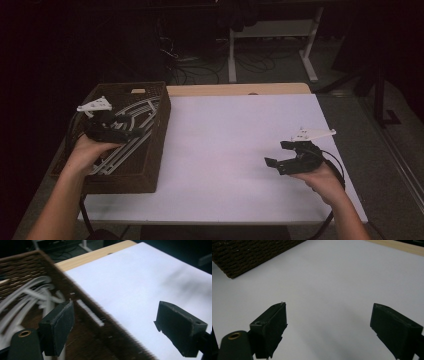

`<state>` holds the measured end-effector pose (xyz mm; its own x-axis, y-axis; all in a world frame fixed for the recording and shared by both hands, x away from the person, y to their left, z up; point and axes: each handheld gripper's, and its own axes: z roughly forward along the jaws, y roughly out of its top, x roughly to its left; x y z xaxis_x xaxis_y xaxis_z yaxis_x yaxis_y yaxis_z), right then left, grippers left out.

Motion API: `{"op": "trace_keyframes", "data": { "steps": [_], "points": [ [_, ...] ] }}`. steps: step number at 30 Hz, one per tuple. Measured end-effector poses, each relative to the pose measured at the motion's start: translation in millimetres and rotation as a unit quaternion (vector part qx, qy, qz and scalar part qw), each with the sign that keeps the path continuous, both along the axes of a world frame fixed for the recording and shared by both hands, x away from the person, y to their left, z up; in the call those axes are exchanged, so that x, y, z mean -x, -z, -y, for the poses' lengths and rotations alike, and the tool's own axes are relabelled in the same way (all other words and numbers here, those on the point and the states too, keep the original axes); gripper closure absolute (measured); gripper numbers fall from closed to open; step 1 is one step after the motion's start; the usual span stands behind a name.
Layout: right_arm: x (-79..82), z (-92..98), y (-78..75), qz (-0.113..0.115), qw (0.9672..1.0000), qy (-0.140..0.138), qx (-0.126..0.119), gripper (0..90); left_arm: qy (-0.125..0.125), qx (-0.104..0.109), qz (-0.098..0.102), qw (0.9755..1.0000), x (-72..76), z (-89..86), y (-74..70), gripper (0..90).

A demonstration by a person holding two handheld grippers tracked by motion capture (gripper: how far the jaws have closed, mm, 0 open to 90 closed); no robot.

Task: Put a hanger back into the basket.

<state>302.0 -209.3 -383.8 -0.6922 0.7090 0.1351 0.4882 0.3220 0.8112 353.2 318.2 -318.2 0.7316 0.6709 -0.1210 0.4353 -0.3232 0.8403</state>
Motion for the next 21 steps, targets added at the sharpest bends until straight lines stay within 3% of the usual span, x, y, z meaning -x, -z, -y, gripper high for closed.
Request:
{"op": "trace_keyframes", "data": {
  "steps": [9, 16, 21],
  "points": [
    [-7.4, -5.8, -21.2, 0.025, 0.9996, -0.011, -0.006, 7.6, 0.038, 0.021, 0.003, 0.9991, 14.0, 28.5, 15.0, 7.7],
    [-16.2, -12.7, -33.7, 0.029, 0.9993, -0.024, 0.001, 0.8, 0.071, 0.030, 0.004, 0.9970, 19.8, 39.6, 22.5, 1.3],
    [-22.3, -14.6, -35.3, 0.035, 0.9989, -0.030, -0.007, 0.0, 0.075, 0.034, 0.007, 0.9965, 21.5, 38.4, 23.8, 0.4]
  ]
}}
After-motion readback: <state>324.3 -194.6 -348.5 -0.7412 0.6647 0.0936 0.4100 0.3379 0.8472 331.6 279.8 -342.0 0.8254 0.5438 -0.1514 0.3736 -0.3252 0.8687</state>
